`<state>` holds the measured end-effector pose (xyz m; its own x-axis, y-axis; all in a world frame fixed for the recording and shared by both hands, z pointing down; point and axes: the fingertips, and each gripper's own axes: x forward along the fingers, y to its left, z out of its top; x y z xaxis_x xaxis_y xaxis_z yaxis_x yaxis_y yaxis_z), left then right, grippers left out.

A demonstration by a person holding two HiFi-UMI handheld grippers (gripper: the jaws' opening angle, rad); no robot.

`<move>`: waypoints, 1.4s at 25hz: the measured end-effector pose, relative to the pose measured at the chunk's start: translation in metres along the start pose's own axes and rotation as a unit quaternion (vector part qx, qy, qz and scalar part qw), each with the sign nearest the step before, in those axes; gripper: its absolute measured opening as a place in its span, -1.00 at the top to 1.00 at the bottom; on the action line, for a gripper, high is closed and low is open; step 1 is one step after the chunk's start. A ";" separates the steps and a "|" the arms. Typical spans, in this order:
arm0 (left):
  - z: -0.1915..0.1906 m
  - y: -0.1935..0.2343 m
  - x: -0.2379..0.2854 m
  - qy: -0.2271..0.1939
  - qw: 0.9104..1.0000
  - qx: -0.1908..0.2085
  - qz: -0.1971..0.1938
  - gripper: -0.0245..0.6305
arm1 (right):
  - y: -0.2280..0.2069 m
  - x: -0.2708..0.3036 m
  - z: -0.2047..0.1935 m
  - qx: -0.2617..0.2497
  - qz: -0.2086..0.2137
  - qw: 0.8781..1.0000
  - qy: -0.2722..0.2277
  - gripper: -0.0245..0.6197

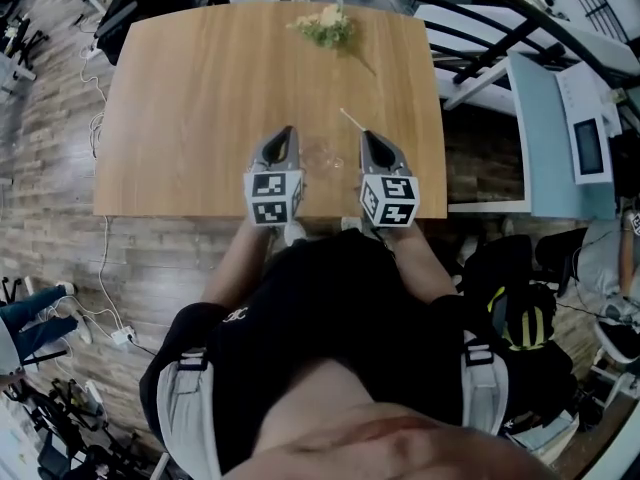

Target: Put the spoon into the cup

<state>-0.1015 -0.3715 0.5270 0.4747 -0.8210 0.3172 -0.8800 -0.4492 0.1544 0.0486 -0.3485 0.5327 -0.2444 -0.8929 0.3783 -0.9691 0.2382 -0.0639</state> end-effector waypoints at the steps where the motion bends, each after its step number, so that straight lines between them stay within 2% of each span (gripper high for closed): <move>1: -0.002 -0.001 0.001 0.003 1.000 0.001 0.004 0.89 | -0.002 0.001 -0.002 -0.002 0.007 1.000 0.003 0.91; 10: -0.004 -0.018 0.009 0.009 0.999 -0.006 0.036 0.89 | -0.009 0.004 -0.010 -0.017 0.106 0.994 0.020 0.91; 14: -0.013 -0.018 0.005 0.018 0.998 -0.013 0.063 0.89 | -0.006 0.009 -0.026 -0.016 0.158 0.987 0.035 0.91; 19: -0.015 -0.016 0.000 0.023 0.996 -0.010 0.090 0.89 | -0.007 0.021 -0.047 -0.005 0.199 0.978 0.063 0.91; 24: -0.014 0.000 -0.010 0.023 0.992 -0.011 0.120 0.89 | 0.012 0.035 -0.068 0.007 0.253 0.962 0.101 0.90; 30: -0.012 0.010 -0.018 0.021 0.989 -0.018 0.144 0.89 | 0.024 0.048 -0.086 0.024 0.280 0.950 0.138 0.91; 35: -0.013 0.015 -0.021 0.019 0.988 -0.021 0.153 0.89 | 0.031 0.042 -0.075 0.009 0.297 0.948 0.111 0.91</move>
<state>-0.1244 -0.3563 0.5346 0.1867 -0.9017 0.3898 -0.9823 -0.1667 0.0851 0.0107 -0.3502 0.6157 -0.7361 -0.5003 0.4559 -0.6639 0.6649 -0.3424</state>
